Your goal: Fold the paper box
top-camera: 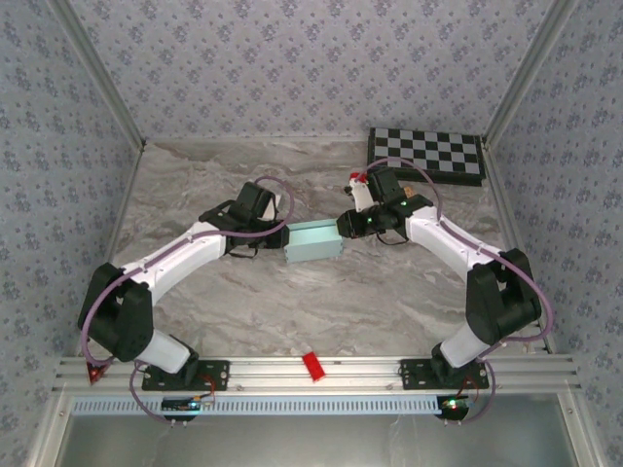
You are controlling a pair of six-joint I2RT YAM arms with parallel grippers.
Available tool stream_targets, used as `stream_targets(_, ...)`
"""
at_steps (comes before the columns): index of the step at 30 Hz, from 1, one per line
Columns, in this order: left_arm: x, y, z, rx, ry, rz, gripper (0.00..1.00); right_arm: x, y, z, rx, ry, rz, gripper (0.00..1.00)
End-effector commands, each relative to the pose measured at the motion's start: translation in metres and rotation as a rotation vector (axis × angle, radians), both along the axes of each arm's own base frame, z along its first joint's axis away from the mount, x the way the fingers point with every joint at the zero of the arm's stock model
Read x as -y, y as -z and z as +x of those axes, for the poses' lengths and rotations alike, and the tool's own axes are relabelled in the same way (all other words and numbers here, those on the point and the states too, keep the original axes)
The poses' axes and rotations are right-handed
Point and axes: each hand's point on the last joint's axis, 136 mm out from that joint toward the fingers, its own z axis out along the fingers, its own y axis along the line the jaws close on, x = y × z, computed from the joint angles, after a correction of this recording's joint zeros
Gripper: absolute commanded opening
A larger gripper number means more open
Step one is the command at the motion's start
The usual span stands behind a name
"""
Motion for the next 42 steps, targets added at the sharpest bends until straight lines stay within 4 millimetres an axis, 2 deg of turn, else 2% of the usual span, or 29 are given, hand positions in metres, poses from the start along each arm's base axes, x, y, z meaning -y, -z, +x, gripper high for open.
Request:
stream_targets(1, 0.007, -0.009, 0.006, 0.005, 0.008, -0.032, 0.15, -0.01, -0.009, -0.001, -0.01, -0.028, 0.033, 0.22)
stream_targets(18, 0.003, -0.004, 0.004, -0.003, 0.008, -0.006, 0.15, -0.013, -0.006, -0.006, -0.039, -0.04, 0.043, 0.21)
stream_targets(19, 0.003, -0.004, 0.004, -0.005, 0.007, -0.005, 0.15, -0.013, -0.006, -0.006, -0.039, -0.04, 0.044, 0.21)
stream_targets(20, 0.004, -0.004, 0.004, -0.004, 0.007, -0.007, 0.15, -0.016, -0.018, 0.0, -0.013, -0.041, 0.058, 0.21)
stream_targets(29, 0.004, -0.005, 0.005, -0.001, 0.005, -0.008, 0.19, -0.017, -0.019, -0.001, -0.031, -0.039, 0.056, 0.21)
stream_targets(42, 0.002, -0.007, 0.009, 0.006, -0.002, 0.006, 0.26, -0.007, 0.005, -0.002, -0.079, -0.004, -0.014, 0.22)
